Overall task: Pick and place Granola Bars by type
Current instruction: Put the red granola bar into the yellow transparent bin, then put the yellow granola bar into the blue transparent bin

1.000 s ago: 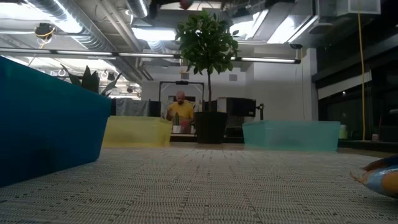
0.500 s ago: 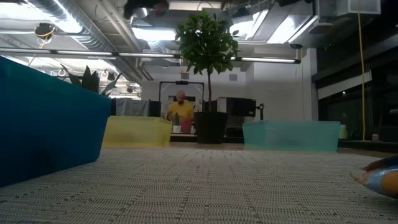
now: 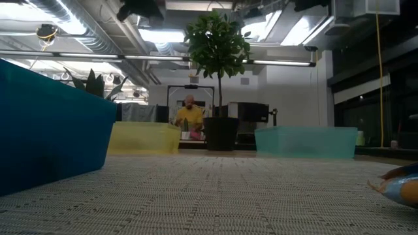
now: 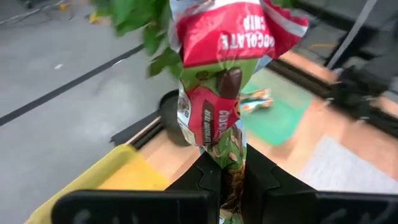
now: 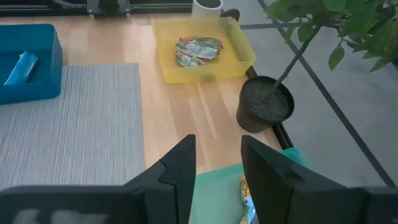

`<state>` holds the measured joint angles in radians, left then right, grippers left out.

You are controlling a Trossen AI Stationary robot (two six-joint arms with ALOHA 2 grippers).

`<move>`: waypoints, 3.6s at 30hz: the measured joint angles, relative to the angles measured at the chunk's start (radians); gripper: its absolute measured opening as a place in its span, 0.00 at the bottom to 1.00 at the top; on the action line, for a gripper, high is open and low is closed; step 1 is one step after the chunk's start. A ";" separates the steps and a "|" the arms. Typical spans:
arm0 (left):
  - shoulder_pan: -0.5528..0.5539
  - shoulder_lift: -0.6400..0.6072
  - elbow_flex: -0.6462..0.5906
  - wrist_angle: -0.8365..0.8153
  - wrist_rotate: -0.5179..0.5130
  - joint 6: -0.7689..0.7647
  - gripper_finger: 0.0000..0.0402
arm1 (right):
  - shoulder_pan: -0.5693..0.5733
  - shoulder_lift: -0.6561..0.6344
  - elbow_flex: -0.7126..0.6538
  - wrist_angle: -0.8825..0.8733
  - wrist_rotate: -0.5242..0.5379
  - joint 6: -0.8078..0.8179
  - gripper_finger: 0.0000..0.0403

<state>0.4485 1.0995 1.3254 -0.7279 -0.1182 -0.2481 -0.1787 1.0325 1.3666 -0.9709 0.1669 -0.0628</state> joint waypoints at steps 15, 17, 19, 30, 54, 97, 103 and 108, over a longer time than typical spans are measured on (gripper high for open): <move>0.228 0.184 0.000 -0.010 0.093 0.095 0.05 | 0.000 0.000 0.000 0.003 0.000 0.007 0.32; 0.247 0.213 0.000 -0.010 0.098 0.096 0.05 | 0.000 0.000 0.000 0.002 0.000 0.007 0.32; 0.267 0.243 0.000 -0.010 0.105 0.098 0.05 | 0.000 0.000 0.000 0.002 0.000 0.008 0.32; 0.354 0.441 0.000 -0.040 0.113 0.141 0.05 | -0.001 0.000 0.000 0.000 0.000 0.009 0.32; 0.368 0.738 0.000 -0.062 -0.010 0.210 0.05 | -0.001 0.001 0.000 -0.063 -0.001 0.033 0.33; 0.154 0.123 0.000 -0.106 -0.105 0.127 0.27 | 0.367 0.037 0.000 -0.123 -0.256 -0.108 0.32; 0.088 0.006 0.000 -0.107 -0.182 0.113 0.25 | 0.449 0.168 0.001 -0.050 -0.268 -0.169 0.32; 0.053 -0.040 0.000 -0.111 -0.202 0.127 0.25 | 0.498 0.314 0.001 -0.009 -0.317 -0.274 0.34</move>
<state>0.5014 1.0599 1.3251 -0.8392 -0.3206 -0.1213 0.3197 1.3462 1.3678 -0.9798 -0.1504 -0.3365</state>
